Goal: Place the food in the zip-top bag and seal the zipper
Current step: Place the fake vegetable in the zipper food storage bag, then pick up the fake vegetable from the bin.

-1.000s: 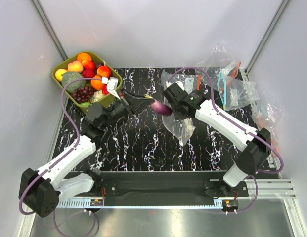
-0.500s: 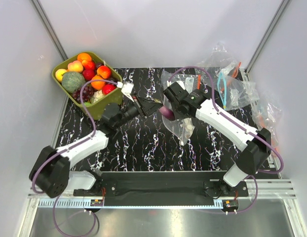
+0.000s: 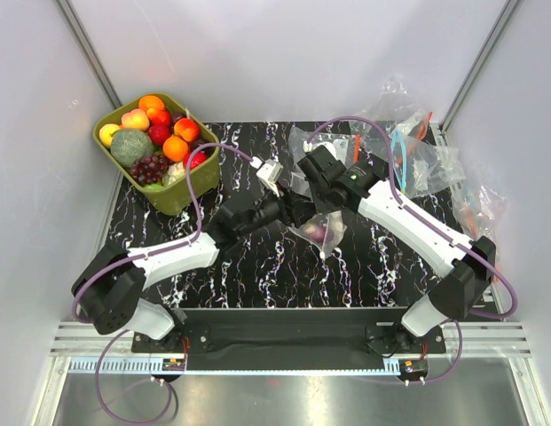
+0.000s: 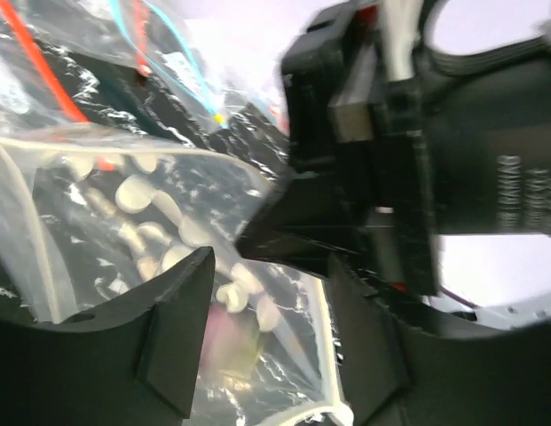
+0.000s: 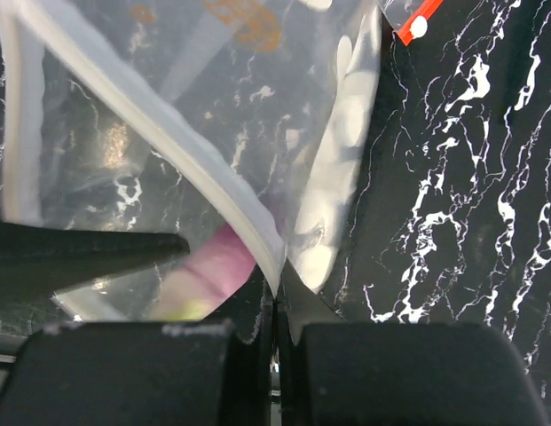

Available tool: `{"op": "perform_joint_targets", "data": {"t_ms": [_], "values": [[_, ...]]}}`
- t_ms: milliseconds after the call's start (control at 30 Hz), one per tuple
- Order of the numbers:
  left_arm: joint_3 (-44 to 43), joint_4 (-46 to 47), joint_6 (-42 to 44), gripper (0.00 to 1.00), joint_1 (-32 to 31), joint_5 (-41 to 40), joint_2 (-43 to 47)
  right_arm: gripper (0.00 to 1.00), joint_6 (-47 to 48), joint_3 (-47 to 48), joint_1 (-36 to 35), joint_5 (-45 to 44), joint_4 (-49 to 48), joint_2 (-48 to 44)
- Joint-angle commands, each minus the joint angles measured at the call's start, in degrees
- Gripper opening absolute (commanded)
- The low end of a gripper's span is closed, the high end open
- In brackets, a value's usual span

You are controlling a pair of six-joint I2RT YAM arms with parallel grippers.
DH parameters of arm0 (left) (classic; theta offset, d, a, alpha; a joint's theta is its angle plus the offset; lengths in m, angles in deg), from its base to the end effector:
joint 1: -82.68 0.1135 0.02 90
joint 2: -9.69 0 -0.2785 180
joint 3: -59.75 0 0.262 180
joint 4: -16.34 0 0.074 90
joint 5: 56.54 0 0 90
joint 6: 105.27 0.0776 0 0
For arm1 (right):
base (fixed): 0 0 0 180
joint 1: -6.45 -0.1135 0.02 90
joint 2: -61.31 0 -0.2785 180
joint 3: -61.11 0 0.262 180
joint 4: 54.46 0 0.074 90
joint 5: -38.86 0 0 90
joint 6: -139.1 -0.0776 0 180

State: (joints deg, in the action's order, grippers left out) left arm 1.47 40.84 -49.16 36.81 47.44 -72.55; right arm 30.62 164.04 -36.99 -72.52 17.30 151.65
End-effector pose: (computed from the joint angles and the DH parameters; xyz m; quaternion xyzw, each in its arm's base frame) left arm 0.2449 -0.2794 0.2845 0.1589 0.6857 -0.5179 0.4862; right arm 0.2753 0.2217 0.3235 -0.1566 0.9356 -0.0190 0.3160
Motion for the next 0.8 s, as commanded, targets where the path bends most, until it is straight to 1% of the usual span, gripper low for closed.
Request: {"op": "perform_joint_targets", "data": {"t_ms": [0,100,167,267,300,367,400,433,467,500,533,600,633,667,700,733,767], "values": [[-2.9,-1.6,6.1,0.63,-1.1,-7.3,1.4,0.0,-0.6,1.0,0.4,-0.4,-1.0,-2.5],[-3.0,-3.4,7.1,0.7,-1.1,-7.6,3.0,0.0,-0.6,1.1,0.4,-1.0,-0.6,-2.2],[-3.8,-5.9,8.0,0.7,-1.1,-7.6,4.4,0.0,-0.6,1.2,0.5,-1.5,-0.3,-2.1],[-6.0,-13.3,10.5,0.71,-1.1,-9.3,8.3,0.0,-0.6,1.1,0.8,-1.7,-0.4,-2.0],[-6.4,-17.5,12.3,0.72,-1.0,-11.5,10.7,0.0,-0.6,0.9,0.9,-1.7,-0.4,-2.0],[-8.4,-22.3,13.7,0.75,-0.8,-15.6,13.2,0.0,-0.6,0.6,1.3,-1.8,-0.6,-2.1],[-9.3,-27.7,14.5,0.79,-0.5,-20.3,15.2,0.0,-0.6,0.4,1.4,-1.7,-0.7,-2.2],[-10.2,-30.2,15.1,0.8,-0.1,-22.1,16.0,0.0,-0.7,0.3,1.5,-1.6,-0.8,-2.5],[-11.6,-32.4,15.5,0.82,1.4,-23.4,16.8,0.0,-0.6,0.2,1.6,-1.5,-0.9,-2.5],[-12.1,-36.0,16.0,0.87,2.4,-25.6,17.7,0.0,-0.6,0.0,1.6,-1.4,-1.0,-2.5],[-12.5,-37.5,16.2,0.87,5.0,-25.9,18.1,0.0,-0.5,0.0,1.7,-1.3,-1.0,-2.7],[-15.0,-43.2,17.3,0.92,8.1,-26.2,17.3,0.0,-0.5,-0.3,1.7,-1.2,-1.0,-2.8],[-16.7,-46.0,17.9,0.93,12.0,-26.1,16.5,0.0,-0.5,-0.3,1.8,-1.2,-1.0,-2.9],[-20.4,-51.5,18.8,0.93,14.0,-26.5,14.4,0.0,-0.5,-0.5,1.8,-1.1,-1.0,-2.9],[-22.2,-53.8,19.4,0.93,16.1,-26.9,13.3,0.0,-0.5,-0.6,1.9,-0.9,-1.0,-3.1],[-23.6,-55.4,20.3,0.94,19.4,-27.2,12.5,0.0,-0.3,-0.7,1.8,-0.9,-1.1,-3.1],[-24.6,-56.8,22.0,0.94,21.1,-27.9,10.8,0.0,-0.4,-0.9,1.8,-0.7,-1.0,-3.2]]}}
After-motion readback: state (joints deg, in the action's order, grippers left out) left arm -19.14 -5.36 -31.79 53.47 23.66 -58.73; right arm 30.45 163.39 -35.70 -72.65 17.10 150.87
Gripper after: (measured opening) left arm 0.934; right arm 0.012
